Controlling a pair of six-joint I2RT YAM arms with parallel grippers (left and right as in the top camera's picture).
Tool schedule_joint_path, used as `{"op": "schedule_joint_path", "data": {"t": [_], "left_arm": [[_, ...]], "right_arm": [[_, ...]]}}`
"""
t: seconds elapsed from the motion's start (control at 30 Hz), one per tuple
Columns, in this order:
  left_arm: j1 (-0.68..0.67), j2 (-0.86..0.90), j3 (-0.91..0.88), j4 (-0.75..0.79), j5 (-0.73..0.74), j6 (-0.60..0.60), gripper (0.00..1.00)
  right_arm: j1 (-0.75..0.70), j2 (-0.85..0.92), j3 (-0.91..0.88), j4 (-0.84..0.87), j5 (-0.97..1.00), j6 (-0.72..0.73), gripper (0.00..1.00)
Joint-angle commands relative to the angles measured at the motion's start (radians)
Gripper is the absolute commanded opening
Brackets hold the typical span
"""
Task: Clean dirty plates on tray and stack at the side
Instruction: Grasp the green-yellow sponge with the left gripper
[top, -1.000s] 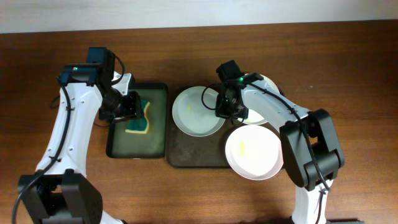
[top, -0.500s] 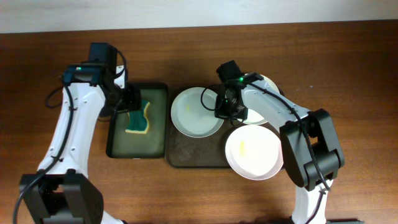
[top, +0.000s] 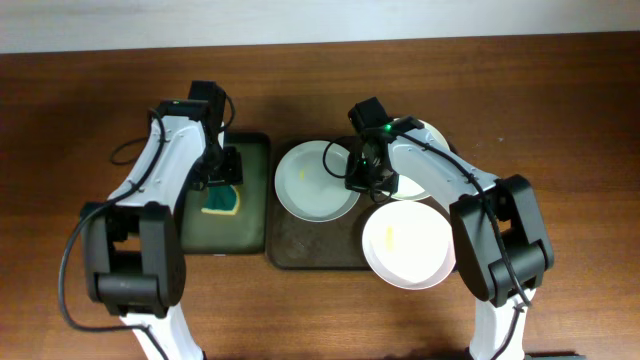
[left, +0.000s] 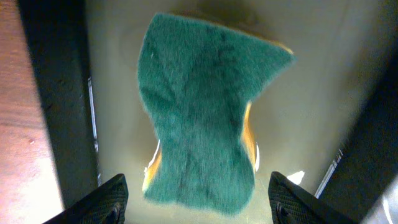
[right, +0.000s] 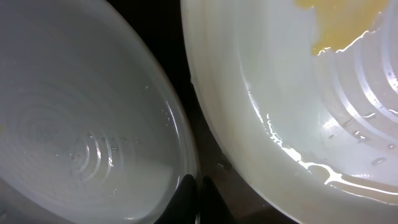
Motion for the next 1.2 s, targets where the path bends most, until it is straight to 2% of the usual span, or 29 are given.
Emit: {"op": "schedule_joint_path", "data": {"t": [0.0, 0.23, 0.47, 0.63, 0.7, 0.73, 0.77, 0.87, 1.17], "left_arm": [[0.002, 0.059, -0.003, 0.021, -0.029, -0.029, 0.69], [0.002, 0.111, -0.003, 0.048, -0.037, -0.029, 0.64], [0.002, 0.127, -0.003, 0.065, -0.037, -0.028, 0.52], [0.002, 0.127, -0.003, 0.065, -0.037, -0.028, 0.49], [0.002, 0.127, -0.003, 0.064, -0.037, -0.028, 0.51], [0.003, 0.127, -0.003, 0.064, -0.037, -0.027, 0.68], [0.003, 0.127, -0.003, 0.064, -0.037, -0.027, 0.70], [0.003, 0.127, -0.004, 0.058, -0.037, -0.028, 0.59], [0.003, 0.127, -0.056, 0.084, -0.036, -0.027, 0.57]], "right_arm": [[-0.001, 0.003, -0.006, -0.004, -0.005, 0.002, 0.04], [-0.001, 0.003, -0.006, -0.004, -0.005, 0.001, 0.04], [-0.001, 0.003, -0.006, -0.004, -0.005, 0.001, 0.04], [-0.001, 0.003, -0.006, -0.005, -0.005, 0.001, 0.04], [-0.001, 0.003, -0.006, -0.008, -0.005, 0.001, 0.04], [-0.001, 0.003, -0.006, -0.009, -0.005, 0.001, 0.04], [-0.001, 0.003, -0.006, -0.010, -0.005, 0.001, 0.04], [-0.001, 0.003, -0.006, -0.011, -0.005, 0.001, 0.04], [-0.001, 0.003, -0.006, -0.011, -0.005, 0.001, 0.04]]}}
